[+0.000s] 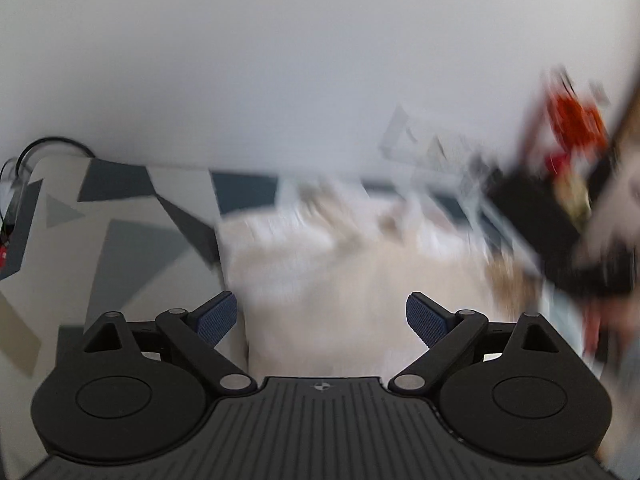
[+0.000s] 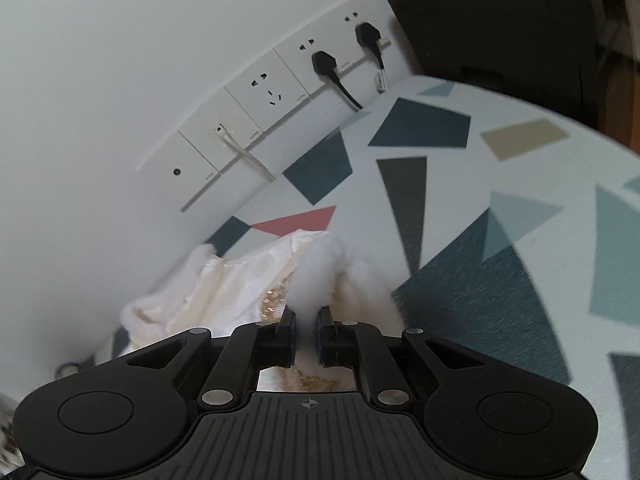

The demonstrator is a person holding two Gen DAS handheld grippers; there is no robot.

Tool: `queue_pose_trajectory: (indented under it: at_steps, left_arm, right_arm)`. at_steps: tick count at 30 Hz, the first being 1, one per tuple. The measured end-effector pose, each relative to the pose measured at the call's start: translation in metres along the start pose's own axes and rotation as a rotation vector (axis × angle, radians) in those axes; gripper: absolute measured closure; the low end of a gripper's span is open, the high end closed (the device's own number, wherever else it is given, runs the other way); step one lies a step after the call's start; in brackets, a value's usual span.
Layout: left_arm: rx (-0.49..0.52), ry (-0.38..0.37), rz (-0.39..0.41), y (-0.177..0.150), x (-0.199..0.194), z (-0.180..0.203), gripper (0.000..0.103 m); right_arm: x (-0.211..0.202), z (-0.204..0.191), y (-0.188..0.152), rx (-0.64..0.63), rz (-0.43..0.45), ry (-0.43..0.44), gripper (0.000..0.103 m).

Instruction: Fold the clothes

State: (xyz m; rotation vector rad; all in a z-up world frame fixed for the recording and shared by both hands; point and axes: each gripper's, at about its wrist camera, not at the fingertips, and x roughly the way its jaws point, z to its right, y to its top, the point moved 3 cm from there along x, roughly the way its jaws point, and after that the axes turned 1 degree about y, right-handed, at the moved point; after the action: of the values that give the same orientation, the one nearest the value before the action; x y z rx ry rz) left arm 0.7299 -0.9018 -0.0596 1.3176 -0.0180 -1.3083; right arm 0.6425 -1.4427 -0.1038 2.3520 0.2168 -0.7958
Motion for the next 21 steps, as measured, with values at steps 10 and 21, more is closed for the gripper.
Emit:
queue_pose_trajectory:
  at_steps: [10, 21]
  left_arm:
    - [-0.396, 0.289, -0.405, 0.067, 0.172, -0.025, 0.042]
    - [-0.491, 0.414, -0.181, 0.063, 0.153, -0.048, 0.102]
  right_arm:
    - [-0.019, -0.038, -0.028, 0.116, 0.174, 0.044, 0.060]
    - [-0.008, -0.002, -0.023, 0.164, 0.208, -0.113, 0.054]
